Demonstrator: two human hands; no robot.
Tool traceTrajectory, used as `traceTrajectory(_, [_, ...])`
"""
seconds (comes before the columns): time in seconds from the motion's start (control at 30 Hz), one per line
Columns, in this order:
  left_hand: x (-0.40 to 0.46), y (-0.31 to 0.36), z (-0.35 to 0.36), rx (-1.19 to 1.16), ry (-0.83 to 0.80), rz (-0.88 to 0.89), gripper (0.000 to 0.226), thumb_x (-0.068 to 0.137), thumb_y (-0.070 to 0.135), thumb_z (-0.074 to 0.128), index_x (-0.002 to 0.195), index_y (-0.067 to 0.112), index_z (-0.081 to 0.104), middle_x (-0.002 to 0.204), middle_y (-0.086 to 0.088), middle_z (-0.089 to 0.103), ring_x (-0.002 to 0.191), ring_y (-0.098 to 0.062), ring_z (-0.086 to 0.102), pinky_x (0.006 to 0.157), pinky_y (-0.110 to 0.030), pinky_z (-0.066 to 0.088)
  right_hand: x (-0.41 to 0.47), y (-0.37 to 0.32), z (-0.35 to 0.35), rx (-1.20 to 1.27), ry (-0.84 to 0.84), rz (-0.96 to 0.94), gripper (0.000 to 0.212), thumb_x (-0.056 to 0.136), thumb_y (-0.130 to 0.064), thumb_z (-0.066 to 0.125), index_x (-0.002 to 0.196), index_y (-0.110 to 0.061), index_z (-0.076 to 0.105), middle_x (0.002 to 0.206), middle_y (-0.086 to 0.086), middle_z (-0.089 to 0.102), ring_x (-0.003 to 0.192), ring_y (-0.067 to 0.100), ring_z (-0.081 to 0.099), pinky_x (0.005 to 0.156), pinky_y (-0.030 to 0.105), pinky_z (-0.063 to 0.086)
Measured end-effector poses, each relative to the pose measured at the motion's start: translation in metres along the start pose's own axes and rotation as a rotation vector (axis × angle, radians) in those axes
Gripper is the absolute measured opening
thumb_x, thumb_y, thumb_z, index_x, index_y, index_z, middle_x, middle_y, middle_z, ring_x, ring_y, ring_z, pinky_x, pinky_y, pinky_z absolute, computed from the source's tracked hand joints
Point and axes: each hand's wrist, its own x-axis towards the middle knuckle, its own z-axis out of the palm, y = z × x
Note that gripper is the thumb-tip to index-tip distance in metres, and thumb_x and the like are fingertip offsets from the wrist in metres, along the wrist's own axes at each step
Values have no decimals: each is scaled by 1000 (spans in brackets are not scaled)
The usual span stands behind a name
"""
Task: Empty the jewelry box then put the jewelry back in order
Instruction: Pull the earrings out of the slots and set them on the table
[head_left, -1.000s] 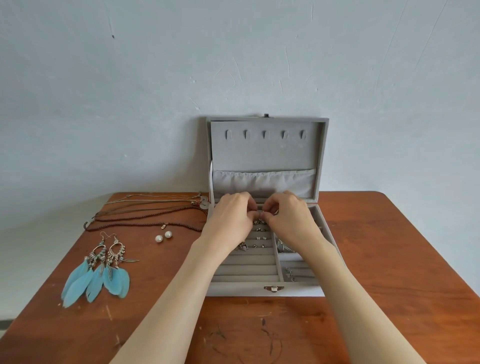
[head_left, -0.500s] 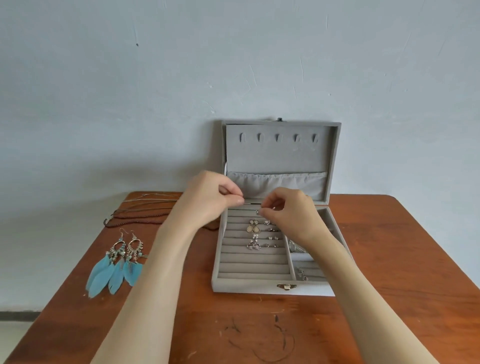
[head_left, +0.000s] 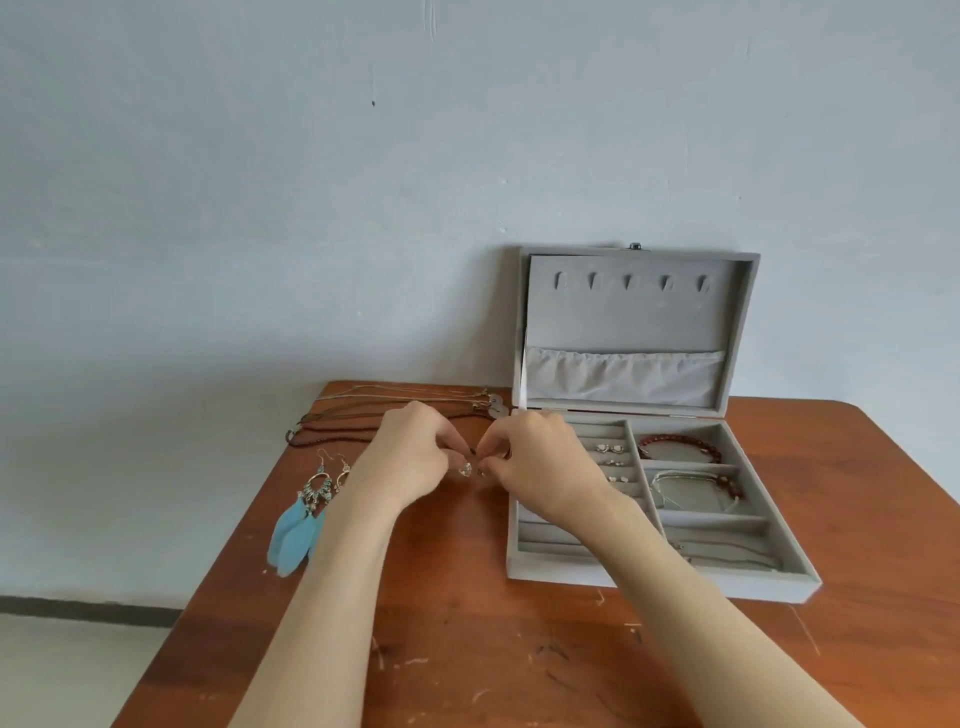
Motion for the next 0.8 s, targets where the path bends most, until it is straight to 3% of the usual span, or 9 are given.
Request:
traceTrajectory(0.13, [3, 1, 8, 27, 18, -6, 14, 84, 14, 65, 84, 25, 73, 80, 3, 60, 72, -9, 52, 68, -24, 39, 2, 1, 1, -89, -17, 1, 14, 82, -18, 62, 90, -21, 73, 97, 3, 69, 104, 21, 51, 86, 28, 38])
traceTrajectory(0.27, [4, 1, 10, 59, 20, -29, 13, 85, 15, 64, 86, 24, 73, 98, -2, 67, 98, -22, 56, 82, -29, 42, 3, 1, 6, -117, -9, 21, 16, 83, -20, 61, 93, -23, 73, 108, 4, 60, 111, 22, 44, 90, 29, 31])
traceTrajectory(0.33, [4, 2, 12, 83, 32, -39, 13, 86, 16, 63, 88, 25, 73, 101, -1, 67, 104, -22, 53, 87, -30, 37, 4, 2, 8, -126, 9, 35, 17, 84, -19, 59, 93, -22, 73, 109, 5, 56, 111, 23, 44, 91, 30, 31])
traceTrajectory(0.5, [4, 2, 12, 126, 51, -41, 15, 88, 15, 60, 89, 25, 71, 102, 1, 67, 105, -20, 52, 84, -27, 27, 4, 2, 10, -162, 32, 54, 19, 86, -19, 56, 97, -21, 71, 110, 4, 55, 110, 24, 44, 91, 31, 32])
traceTrajectory(0.8, [6, 2, 11, 163, 41, 6, 13, 88, 19, 60, 93, 26, 70, 106, 0, 65, 110, -22, 49, 92, -33, 30, 3, 5, 9, -94, 46, 41, 20, 87, -17, 55, 100, -20, 70, 104, 2, 56, 104, 22, 49, 90, 30, 35])
